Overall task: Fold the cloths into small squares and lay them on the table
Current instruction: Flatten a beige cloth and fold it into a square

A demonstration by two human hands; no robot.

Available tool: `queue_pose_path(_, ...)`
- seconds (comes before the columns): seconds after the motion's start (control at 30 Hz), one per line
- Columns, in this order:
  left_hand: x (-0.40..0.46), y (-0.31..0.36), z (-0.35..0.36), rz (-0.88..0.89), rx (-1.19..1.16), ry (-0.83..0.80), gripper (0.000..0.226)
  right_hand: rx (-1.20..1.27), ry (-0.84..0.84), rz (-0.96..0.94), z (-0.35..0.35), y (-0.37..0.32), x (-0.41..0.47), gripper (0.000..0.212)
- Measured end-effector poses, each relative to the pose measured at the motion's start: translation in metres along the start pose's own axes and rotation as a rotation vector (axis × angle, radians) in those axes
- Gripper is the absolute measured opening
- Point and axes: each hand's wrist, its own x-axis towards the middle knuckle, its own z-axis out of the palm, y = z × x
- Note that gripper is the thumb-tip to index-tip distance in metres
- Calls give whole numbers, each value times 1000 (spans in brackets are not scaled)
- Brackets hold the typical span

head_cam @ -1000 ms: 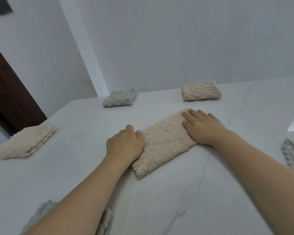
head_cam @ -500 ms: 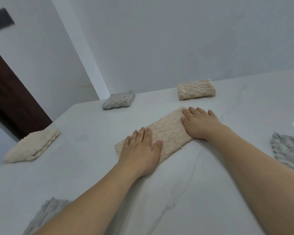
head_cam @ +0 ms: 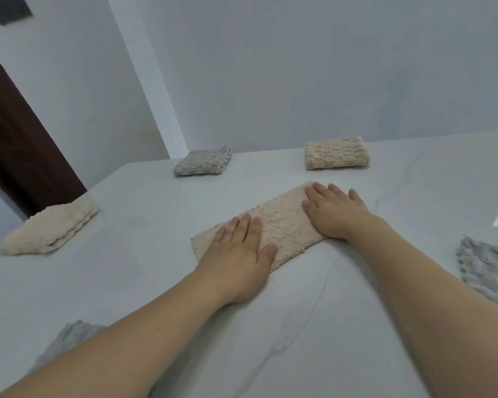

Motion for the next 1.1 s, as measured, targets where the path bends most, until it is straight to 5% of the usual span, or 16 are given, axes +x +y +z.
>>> queue_pose_path(0.1, -12, -5, -10, -6, 116, -22, 70, 14, 29, 60, 3, 4, 0, 56)
queue_pose_path(0.17, -20, -1, -20, 73, 362, 105, 69, 3, 144, 99, 2, 2, 0, 51)
queue_pose_path(0.27, -35, 8, -40, 197, 528, 195, 42, -27, 422, 200, -10, -9, -5, 32)
queue_pose_path(0.33, -43, 12, -47, 203, 550, 78, 28, 71, 341, 215, -18, -16, -8, 32)
queue_pose_path(0.43, -41, 20, -50, 169, 476, -43, 29, 93, 141, 159, -20, -23, -11, 31)
queue_pose_path(0.63, -69, 56, -55, 373, -6, -215, 27, 213, 81, -42, -22, -13, -5, 22)
queue_pose_path(0.77, -66, 16, -51, 439, 270, -115, 38, 382, 226, -187, -9, -4, -8, 33)
queue_pose_path(0.93, -54, 6, -41, 458, 354, -6, 28, 598, 284, -140, -6, -2, -9, 34)
queue_pose_path(1.1, -51, 26, -52, 310, 120, -263, 10, 775, 235, -101, -8, -1, -13, 32)
